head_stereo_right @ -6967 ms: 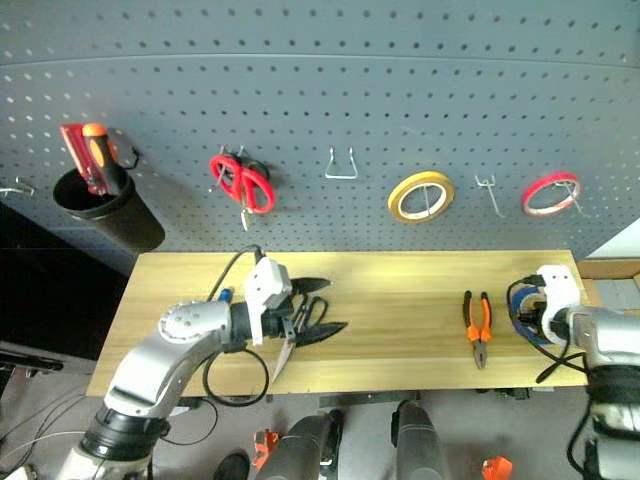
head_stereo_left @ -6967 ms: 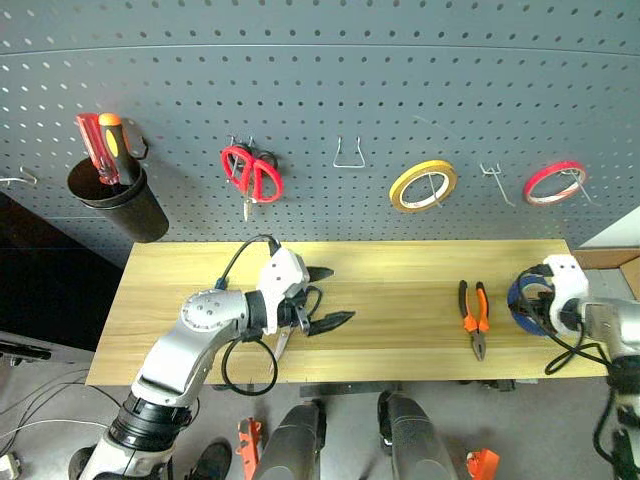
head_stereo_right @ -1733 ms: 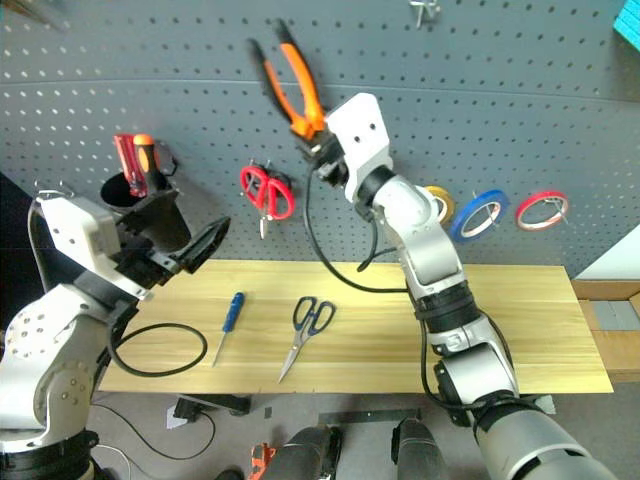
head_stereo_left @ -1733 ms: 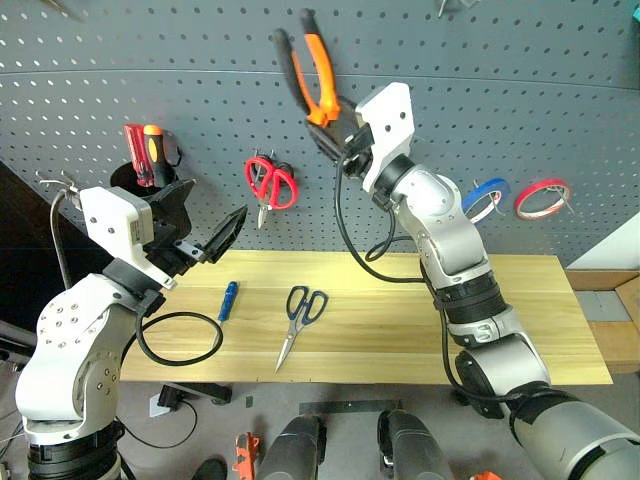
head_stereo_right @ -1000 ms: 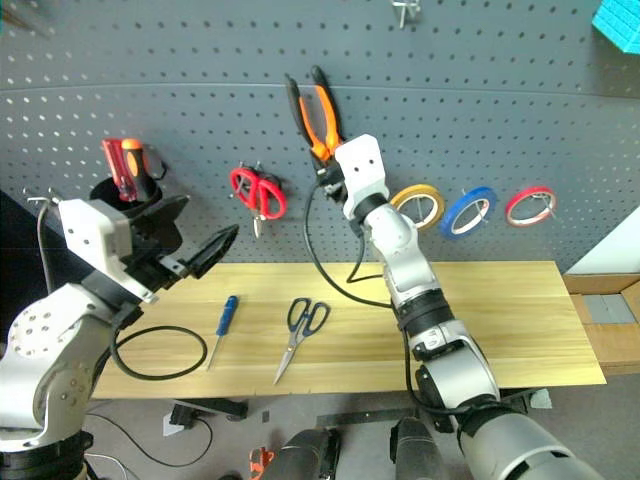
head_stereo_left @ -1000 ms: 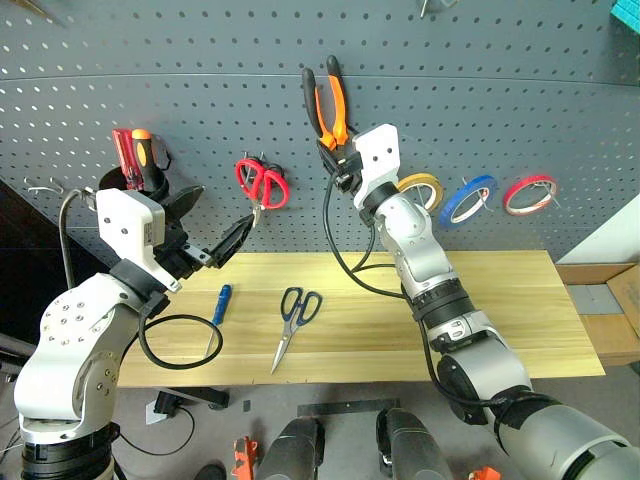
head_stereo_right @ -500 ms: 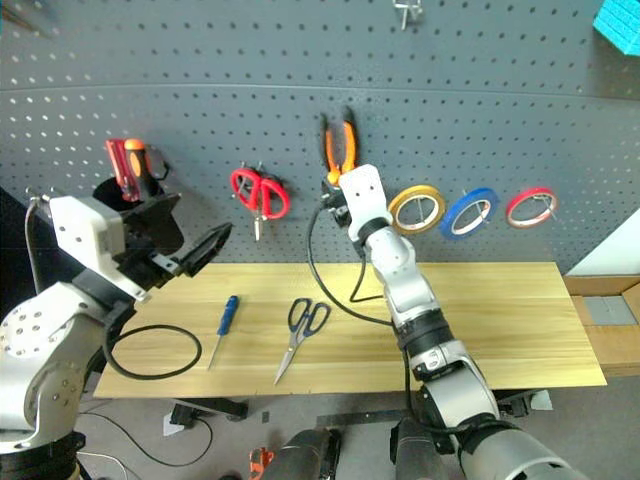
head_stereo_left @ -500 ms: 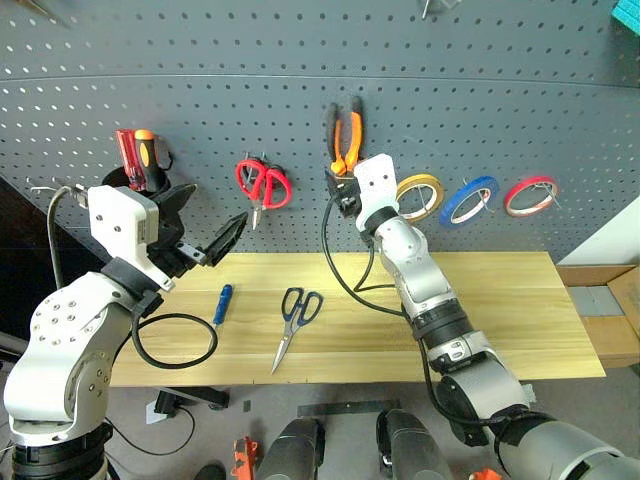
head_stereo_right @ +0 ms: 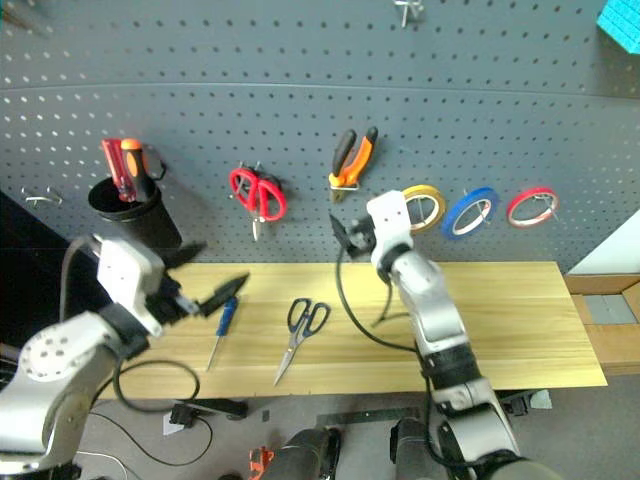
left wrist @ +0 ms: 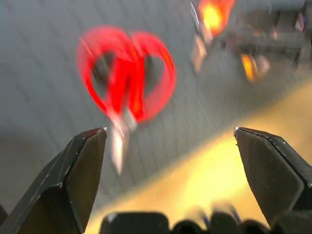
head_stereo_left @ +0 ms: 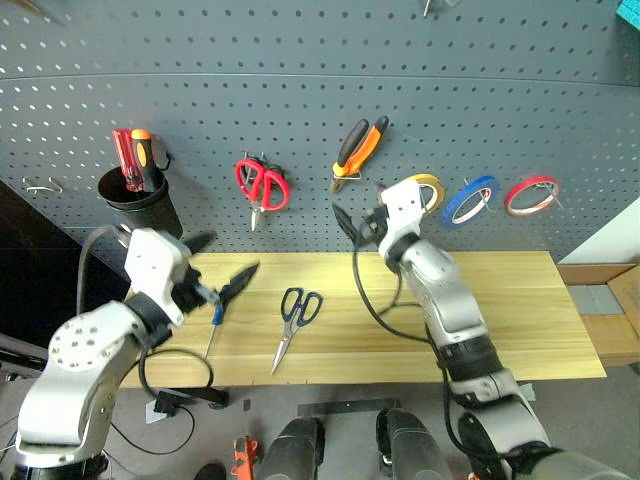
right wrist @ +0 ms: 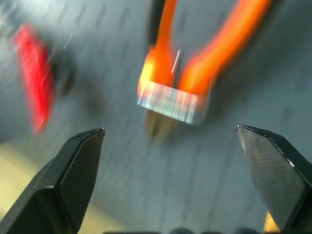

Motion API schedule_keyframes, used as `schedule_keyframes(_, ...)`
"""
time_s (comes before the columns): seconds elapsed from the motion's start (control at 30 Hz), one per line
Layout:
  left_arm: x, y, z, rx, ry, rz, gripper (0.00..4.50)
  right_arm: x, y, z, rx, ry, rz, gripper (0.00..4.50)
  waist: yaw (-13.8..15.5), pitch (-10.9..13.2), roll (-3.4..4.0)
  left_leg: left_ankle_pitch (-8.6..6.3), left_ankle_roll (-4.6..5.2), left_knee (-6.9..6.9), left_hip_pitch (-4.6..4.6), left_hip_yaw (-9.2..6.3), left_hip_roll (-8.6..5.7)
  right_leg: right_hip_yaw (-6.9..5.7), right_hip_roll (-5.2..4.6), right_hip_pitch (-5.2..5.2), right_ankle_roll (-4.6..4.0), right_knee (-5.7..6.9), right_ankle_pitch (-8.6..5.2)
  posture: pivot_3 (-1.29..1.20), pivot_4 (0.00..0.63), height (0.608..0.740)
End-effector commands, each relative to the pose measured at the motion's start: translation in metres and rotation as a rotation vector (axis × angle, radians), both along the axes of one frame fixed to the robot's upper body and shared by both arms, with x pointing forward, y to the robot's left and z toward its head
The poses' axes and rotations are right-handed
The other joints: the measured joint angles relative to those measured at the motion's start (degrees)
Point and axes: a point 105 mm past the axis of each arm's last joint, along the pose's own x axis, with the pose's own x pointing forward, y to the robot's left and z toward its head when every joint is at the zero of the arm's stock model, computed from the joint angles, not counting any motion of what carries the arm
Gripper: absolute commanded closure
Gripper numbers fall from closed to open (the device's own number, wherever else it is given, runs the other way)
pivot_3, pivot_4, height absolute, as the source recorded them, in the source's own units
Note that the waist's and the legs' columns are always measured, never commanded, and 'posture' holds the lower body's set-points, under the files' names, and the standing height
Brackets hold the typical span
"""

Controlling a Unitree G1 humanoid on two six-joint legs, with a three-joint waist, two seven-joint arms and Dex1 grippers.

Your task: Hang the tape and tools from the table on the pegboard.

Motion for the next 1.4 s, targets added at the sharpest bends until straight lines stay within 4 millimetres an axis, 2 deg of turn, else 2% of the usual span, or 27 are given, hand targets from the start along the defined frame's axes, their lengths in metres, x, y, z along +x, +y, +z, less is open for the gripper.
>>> schedule_keyframes(0.03, -0.003, 0.003, -0.003, 0.000, -0.014, 0.011, 0.00, -0.031, 0.004, -0.010, -0.072, 0.064, 0.197, 0.02, 0.1, 0.0, 0.02, -0.01, 0.01, 0.02, -0.02, -0.01, 0.03, -0.01, -0.01, 0.00, 0.00, -0.01, 0.00, 0.09, 0.213, 0.740)
schedule_keyframes(0.13, 0.005, 0.004, -0.018, -0.003, 0.022, 0.082, 0.00, -0.056, 0.002, -0.030, -0.125, 0.184, 0.329, 0.02, 0.2, 0.1, 0.08, -0.11, 0.18, 0.06, 0.01, -0.03, 0.02, -0.02, -0.06, 0.08, 0.00, -0.02, 0.00, 0.08, 0.218, 0.740)
schedule_keyframes(0.23, 0.016, 0.000, -0.065, 0.112, 0.175, 0.165, 0.00, -0.090, 0.003, -0.058, -0.236, 0.313, 0.485, 0.02, 0.4, 0.0, 0.07, -0.15, 0.25, 0.10, 0.12, -0.06, -0.01, -0.03, -0.14, 0.25, 0.02, -0.03, -0.01, 0.07, 0.220, 0.740)
schedule_keyframes(0.3, 0.015, -0.016, -0.088, 0.135, 0.271, 0.130, 0.00, -0.102, 0.003, -0.069, -0.283, 0.354, 0.529, 0.02, 0.5, 0.0, 0.08, -0.18, 0.30, 0.09, 0.15, -0.10, -0.01, -0.03, -0.16, 0.32, 0.04, -0.05, -0.02, 0.07, 0.221, 0.740)
schedule_keyframes(0.37, 0.014, -0.033, -0.105, 0.146, 0.333, 0.092, 0.00, -0.104, 0.004, -0.072, -0.300, 0.355, 0.523, 0.02, 0.4, 0.0, 0.05, -0.19, 0.33, 0.10, 0.11, -0.09, -0.04, -0.09, -0.17, 0.28, 0.05, -0.04, -0.02, 0.06, 0.218, 0.740)
schedule_keyframes(0.53, 0.017, -0.044, -0.136, 0.173, 0.447, 0.158, 0.00, -0.097, 0.008, -0.066, -0.290, 0.336, 0.471, 0.02, 0.4, 0.0, 0.04, -0.18, 0.29, 0.11, 0.06, -0.11, -0.02, -0.06, -0.18, 0.20, 0.05, -0.02, -0.01, 0.03, 0.221, 0.740)
schedule_keyframes(0.6, 0.016, -0.046, -0.144, 0.207, 0.455, 0.157, 0.00, -0.096, 0.010, -0.065, -0.285, 0.339, 0.465, 0.02, 0.4, 0.0, 0.04, -0.17, 0.27, 0.12, 0.04, -0.12, -0.02, -0.07, -0.19, 0.20, 0.05, -0.03, -0.02, 0.04, 0.225, 0.740)
schedule_keyframes(0.7, 0.021, -0.036, -0.155, 0.255, 0.474, 0.219, 0.00, -0.094, 0.009, -0.067, -0.297, 0.350, 0.448, 0.02, 0.4, 0.1, 0.04, -0.11, 0.16, 0.11, 0.02, -0.11, -0.05, -0.06, -0.21, 0.18, 0.05, -0.04, -0.02, 0.04, 0.231, 0.740)
schedule_keyframes(0.9, 0.022, -0.039, -0.173, 0.200, 0.594, 0.258, 0.00, -0.090, 0.008, -0.066, -0.321, 0.347, 0.446, 0.02, 0.8, 0.1, 0.03, -0.19, 0.30, 0.13, 0.01, -0.15, -0.08, -0.11, -0.25, 0.18, 0.06, -0.04, -0.02, 0.06, 0.245, 0.740)
schedule_keyframes(1.1, 0.027, -0.051, -0.177, 0.198, 0.613, 0.249, 0.00, -0.090, 0.015, -0.050, -0.314, 0.310, 0.480, 0.02, 0.9, 0.1, 0.01, -0.13, 0.20, 0.12, -0.01, -0.15, -0.08, -0.11, -0.25, 0.15, 0.06, -0.04, -0.02, 0.06, 0.249, 0.740)
schedule_keyframes(1.3, 0.028, -0.047, -0.194, 0.243, 0.732, 0.318, 0.00, -0.090, 0.018, -0.043, -0.331, 0.289, 0.500, 0.02, 1.3, 0.1, 0.00, -0.14, 0.21, 0.13, 0.00, -0.17, -0.09, -0.14, -0.26, 0.17, 0.06, -0.04, -0.03, 0.06, 0.251, 0.740)
schedule_keyframes(1.37, 0.032, -0.046, -0.197, 0.259, 0.750, 0.347, 0.00, -0.090, 0.021, -0.035, -0.333, 0.272, 0.515, 0.02, 1.3, 0.1, 0.02, -0.14, 0.23, 0.14, 0.03, -0.17, -0.09, -0.15, -0.26, 0.21, 0.07, -0.03, -0.02, 0.05, 0.252, 0.740)
schedule_keyframes(1.4, 0.032, -0.049, -0.197, 0.270, 0.758, 0.337, 0.18, -0.091, 0.022, -0.030, -0.328, 0.263, 0.527, 0.00, 1.3, 0.1, 0.02, -0.16, 0.26, 0.15, 0.04, -0.17, -0.11, -0.15, -0.28, 0.23, 0.07, -0.02, -0.02, 0.05, 0.251, 0.740)
